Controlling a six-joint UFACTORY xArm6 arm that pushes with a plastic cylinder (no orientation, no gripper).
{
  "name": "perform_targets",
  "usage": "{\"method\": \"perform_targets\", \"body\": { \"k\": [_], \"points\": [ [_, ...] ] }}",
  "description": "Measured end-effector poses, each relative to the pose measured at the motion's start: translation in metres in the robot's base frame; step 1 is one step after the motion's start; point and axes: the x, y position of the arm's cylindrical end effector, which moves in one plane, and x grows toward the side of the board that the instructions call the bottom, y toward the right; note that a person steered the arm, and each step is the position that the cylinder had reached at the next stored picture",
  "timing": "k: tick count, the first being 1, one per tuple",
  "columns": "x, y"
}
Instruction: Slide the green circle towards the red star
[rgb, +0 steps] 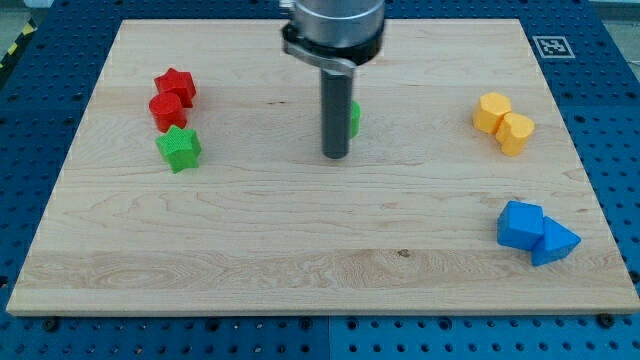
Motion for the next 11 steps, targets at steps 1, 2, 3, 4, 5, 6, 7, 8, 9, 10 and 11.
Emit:
{"method": "perform_targets", "body": {
  "k": [1, 2, 3, 4, 5, 6, 7, 8, 9, 10, 11],
  "points": [
    [-0.007, 0.047],
    [-0.010, 0.054],
    [-0.016, 0.048],
    [-0.025, 0.040],
    [-0.026, 0.032],
    [-0.032, 0.017],
    [-0.044, -0.005],
    [-0.055, -0.027],
    [-0.068, -0.050],
    [-0.085, -0.073],
    [-0.105, -0.091]
  ]
}}
